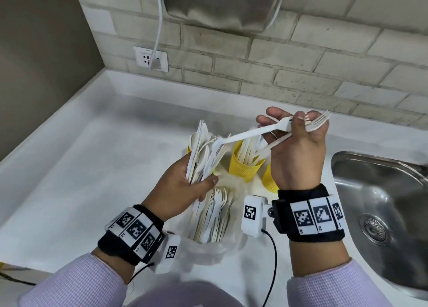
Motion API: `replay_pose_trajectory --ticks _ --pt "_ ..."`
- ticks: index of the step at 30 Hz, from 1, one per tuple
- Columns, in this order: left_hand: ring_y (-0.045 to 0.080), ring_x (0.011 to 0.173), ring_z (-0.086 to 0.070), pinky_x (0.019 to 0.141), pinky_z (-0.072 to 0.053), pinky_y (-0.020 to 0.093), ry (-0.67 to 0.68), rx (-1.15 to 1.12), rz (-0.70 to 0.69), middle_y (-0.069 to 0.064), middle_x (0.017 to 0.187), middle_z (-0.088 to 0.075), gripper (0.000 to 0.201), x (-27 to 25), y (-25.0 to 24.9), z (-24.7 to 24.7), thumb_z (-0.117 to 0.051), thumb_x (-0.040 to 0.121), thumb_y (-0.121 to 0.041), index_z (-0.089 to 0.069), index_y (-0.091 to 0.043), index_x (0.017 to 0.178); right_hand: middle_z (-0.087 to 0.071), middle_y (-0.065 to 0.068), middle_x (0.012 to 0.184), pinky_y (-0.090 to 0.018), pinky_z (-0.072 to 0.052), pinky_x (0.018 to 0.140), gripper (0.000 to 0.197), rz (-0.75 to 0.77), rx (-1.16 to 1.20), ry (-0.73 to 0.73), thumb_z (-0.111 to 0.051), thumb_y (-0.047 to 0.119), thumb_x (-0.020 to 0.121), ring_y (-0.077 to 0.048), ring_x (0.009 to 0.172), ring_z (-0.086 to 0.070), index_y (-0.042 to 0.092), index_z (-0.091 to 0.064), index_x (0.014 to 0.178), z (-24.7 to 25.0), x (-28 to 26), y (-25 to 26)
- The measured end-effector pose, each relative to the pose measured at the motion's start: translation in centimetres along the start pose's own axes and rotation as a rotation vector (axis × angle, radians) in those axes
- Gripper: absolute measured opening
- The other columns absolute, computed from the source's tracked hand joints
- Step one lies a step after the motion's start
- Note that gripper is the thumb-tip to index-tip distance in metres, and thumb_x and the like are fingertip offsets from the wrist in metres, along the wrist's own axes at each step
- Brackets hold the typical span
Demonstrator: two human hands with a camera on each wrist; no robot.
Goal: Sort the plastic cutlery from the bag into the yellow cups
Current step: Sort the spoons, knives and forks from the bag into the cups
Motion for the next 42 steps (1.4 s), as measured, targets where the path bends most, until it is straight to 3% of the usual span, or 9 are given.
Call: replay_pose_trajectory --ticks 6,11,14,20,25,29,34,37,42 --pt "0.017 0.052 -0.058 0.053 -0.048 0.025 -0.007 -0.005 -0.004 0.002 0.060 -0.064 0.015 0.9 0.4 1.8 -0.071 0.093 -0.008 -0.063 -0.021 0.093 -0.058 -0.009 0.076 -0.038 -0.050 0.064 0.012 0.196 -0.092 -0.184 -0.041 0.007 0.108 -0.024 0.056 -0.060 0.016 -0.040 0.114 2.6 1.3 1.4" --pt "0.016 0.052 -0.058 0.052 -0.047 0.020 0.037 -0.031 -0.013 -0.002 0.060 -0.065 0.013 1.6 0.4 1.2 -0.070 0.093 -0.006 -0.062 -0.016 0.095 -0.046 -0.011 0.096 -0.037 -0.045 0.065 0.011 0.271 -0.380 -0.315 -0.045 0.014 0.103 -0.020 0.054 -0.051 0.020 -0.049 0.111 5.8 2.5 2.0" --pt "0.019 0.053 -0.059 0.053 -0.047 0.021 0.073 -0.024 -0.008 -0.003 0.061 -0.065 0.011 1.7 0.6 0.4 -0.070 0.092 -0.005 -0.061 -0.010 0.096 -0.046 -0.007 0.092 -0.034 -0.044 0.066 0.014 0.250 -0.443 -0.325 -0.046 0.014 0.100 -0.020 0.059 -0.047 0.022 -0.050 0.111 6.8 2.6 1.6" --pt "0.021 0.055 -0.060 0.057 -0.050 0.027 0.143 -0.033 -0.015 0.020 0.080 -0.068 0.016 1.9 0.9 -0.7 -0.071 0.093 -0.009 -0.063 -0.023 0.097 -0.040 0.003 0.072 -0.030 -0.038 0.062 0.017 0.194 -0.371 -0.346 -0.042 0.031 0.097 -0.016 0.062 -0.041 0.023 -0.055 0.103 8.5 4.0 0.6" --pt "0.014 0.051 -0.057 0.054 -0.045 0.015 0.142 -0.020 -0.011 -0.004 0.061 -0.064 0.016 1.6 0.4 -1.0 -0.072 0.092 -0.008 -0.062 -0.020 0.091 -0.041 -0.003 0.082 -0.031 -0.041 0.064 0.029 0.177 -0.492 -0.334 -0.032 0.038 0.104 -0.018 0.066 -0.044 0.025 -0.056 0.095 8.8 4.4 -1.1" --pt "0.012 0.050 -0.057 0.053 -0.045 0.015 0.130 -0.010 -0.011 -0.006 0.058 -0.063 0.017 1.5 0.2 -0.8 -0.073 0.092 -0.009 -0.061 -0.020 0.088 -0.044 0.001 0.080 -0.035 -0.041 0.067 0.017 0.150 -0.553 -0.347 -0.038 0.014 0.094 -0.023 0.070 -0.043 0.020 -0.051 0.085 9.9 4.3 -2.6" --pt "0.011 0.050 -0.057 0.053 -0.044 0.013 0.122 -0.013 0.006 -0.006 0.058 -0.063 0.017 1.4 0.1 -0.8 -0.073 0.092 -0.009 -0.061 -0.021 0.090 -0.054 -0.001 0.093 -0.034 -0.047 0.082 0.027 0.141 -0.883 -0.184 -0.036 0.006 0.085 -0.022 0.085 -0.052 0.026 -0.055 0.084 10.1 5.2 -4.3" --pt "0.014 0.052 -0.059 0.053 -0.044 0.014 0.112 -0.023 0.013 -0.005 0.059 -0.064 0.015 1.5 0.2 -0.7 -0.073 0.092 -0.010 -0.062 -0.020 0.091 -0.053 -0.010 0.106 -0.023 -0.039 0.084 0.035 0.214 -1.198 -0.043 -0.038 -0.010 0.084 -0.030 0.100 -0.057 0.013 -0.063 0.094 9.3 5.8 -4.6" --pt "0.019 0.054 -0.060 0.054 -0.046 0.016 0.130 -0.084 0.011 -0.003 0.062 -0.064 0.015 1.4 0.1 -0.9 -0.072 0.092 -0.006 -0.064 -0.019 0.091 -0.051 -0.019 0.116 -0.033 -0.039 0.095 0.050 0.298 -1.436 0.113 -0.044 -0.019 0.073 -0.039 0.112 -0.050 0.008 -0.067 0.108 7.4 4.7 -4.8"
Point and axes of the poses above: each hand's wrist, its own x-axis towards the middle knuckle, its own z-axis out of the back of the hand, y = z × x, the point moved 9 cm from there along x, towards the middle knuckle
